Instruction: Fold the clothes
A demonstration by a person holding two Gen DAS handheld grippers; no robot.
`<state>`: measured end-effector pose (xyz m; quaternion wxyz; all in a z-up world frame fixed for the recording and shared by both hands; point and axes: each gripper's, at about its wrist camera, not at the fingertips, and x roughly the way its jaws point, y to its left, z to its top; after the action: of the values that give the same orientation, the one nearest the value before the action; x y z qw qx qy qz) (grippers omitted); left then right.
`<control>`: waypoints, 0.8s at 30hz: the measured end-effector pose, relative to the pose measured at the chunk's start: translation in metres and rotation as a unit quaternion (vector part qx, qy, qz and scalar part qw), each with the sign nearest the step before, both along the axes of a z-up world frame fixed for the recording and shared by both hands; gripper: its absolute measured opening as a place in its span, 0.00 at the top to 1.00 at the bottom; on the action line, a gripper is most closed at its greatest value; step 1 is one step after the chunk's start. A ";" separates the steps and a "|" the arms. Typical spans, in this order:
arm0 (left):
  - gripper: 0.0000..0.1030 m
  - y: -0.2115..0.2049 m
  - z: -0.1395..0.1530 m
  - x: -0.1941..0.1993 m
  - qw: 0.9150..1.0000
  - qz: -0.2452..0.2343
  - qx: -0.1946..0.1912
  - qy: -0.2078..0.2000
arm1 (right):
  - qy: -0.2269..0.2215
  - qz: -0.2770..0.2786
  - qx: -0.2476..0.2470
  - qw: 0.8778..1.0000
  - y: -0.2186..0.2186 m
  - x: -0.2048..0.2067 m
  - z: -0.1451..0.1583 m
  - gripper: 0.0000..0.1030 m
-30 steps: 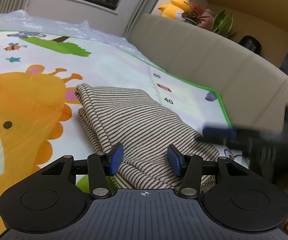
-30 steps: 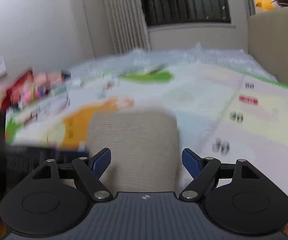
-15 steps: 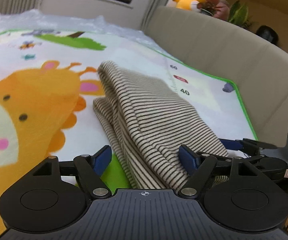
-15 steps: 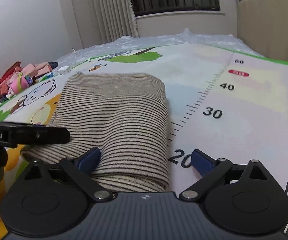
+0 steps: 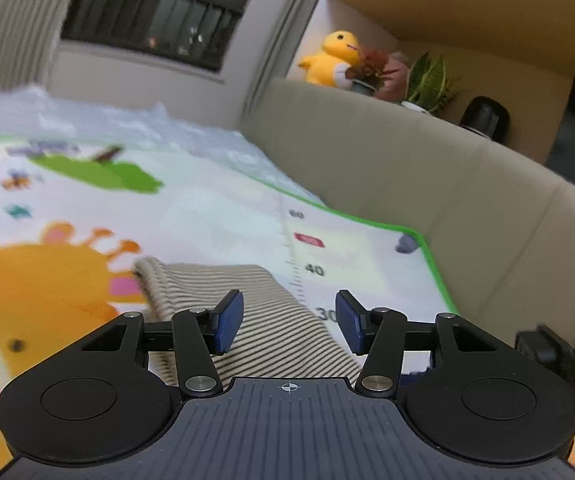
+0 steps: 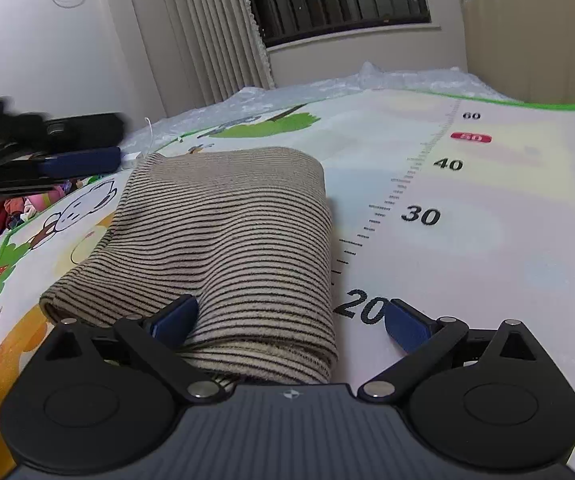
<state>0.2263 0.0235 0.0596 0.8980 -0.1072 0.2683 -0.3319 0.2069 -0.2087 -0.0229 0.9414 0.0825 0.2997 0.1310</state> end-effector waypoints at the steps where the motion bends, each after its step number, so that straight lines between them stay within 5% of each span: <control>1: 0.47 -0.003 -0.009 0.009 1.000 0.002 0.003 0.021 | -0.005 0.001 -0.005 1.000 0.001 -0.003 0.004 0.04; 6: 0.51 0.000 -0.045 0.028 0.997 0.019 0.007 0.068 | -0.069 0.040 -0.017 0.997 0.008 -0.028 0.040 0.22; 8: 0.51 0.002 -0.045 0.032 0.997 0.020 0.001 0.073 | -0.087 0.069 -0.010 0.994 0.015 -0.035 0.050 0.37; 12: 0.51 0.004 -0.045 0.035 0.997 0.025 0.001 0.076 | -0.066 0.119 -0.022 0.990 0.043 -0.030 0.041 0.38; 16: 0.50 -0.003 -0.039 0.026 0.997 0.029 0.024 0.066 | -0.066 0.127 -0.105 0.984 0.070 -0.027 0.009 0.32; 24: 0.45 -0.007 -0.031 0.013 0.997 0.034 0.048 0.055 | -0.061 0.147 -0.106 0.982 0.067 -0.027 0.017 0.27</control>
<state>0.2393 0.0169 0.0282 0.8969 -0.0910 0.3290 -0.2813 0.1797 -0.1417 -0.0056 0.9320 -0.0706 0.2623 0.2400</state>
